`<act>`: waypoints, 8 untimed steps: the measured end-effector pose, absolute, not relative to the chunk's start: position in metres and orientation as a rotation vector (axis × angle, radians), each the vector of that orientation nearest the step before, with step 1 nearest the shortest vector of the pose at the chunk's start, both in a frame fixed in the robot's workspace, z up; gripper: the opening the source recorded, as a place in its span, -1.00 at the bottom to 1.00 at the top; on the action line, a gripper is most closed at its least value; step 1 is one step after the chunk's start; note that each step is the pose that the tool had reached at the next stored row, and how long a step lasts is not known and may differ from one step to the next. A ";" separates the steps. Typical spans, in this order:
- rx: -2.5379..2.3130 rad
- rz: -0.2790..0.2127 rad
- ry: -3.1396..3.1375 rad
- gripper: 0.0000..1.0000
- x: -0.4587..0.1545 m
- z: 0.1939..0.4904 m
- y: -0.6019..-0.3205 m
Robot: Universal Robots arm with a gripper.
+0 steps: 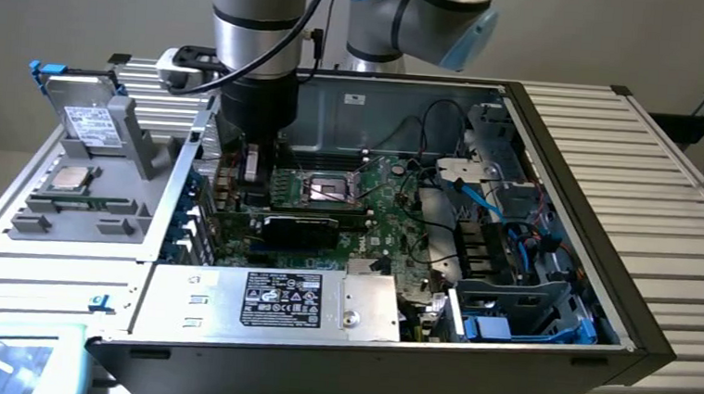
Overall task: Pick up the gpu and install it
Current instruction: 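Press down on the gpu until it lock into place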
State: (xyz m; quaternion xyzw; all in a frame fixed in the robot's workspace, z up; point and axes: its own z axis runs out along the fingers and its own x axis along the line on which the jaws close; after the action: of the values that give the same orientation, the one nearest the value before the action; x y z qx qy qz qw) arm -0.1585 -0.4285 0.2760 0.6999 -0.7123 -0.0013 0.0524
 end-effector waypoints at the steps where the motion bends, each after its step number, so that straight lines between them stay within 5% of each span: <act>1: 2.129 -0.004 -2.165 -0.76 -0.159 0.276 -0.430; 8: 2.131 -0.004 -2.164 -0.76 -0.160 0.277 -0.432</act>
State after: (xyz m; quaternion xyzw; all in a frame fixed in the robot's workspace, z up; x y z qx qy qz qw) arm -0.1602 -0.4322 0.2770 0.7006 -0.7116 -0.0013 0.0524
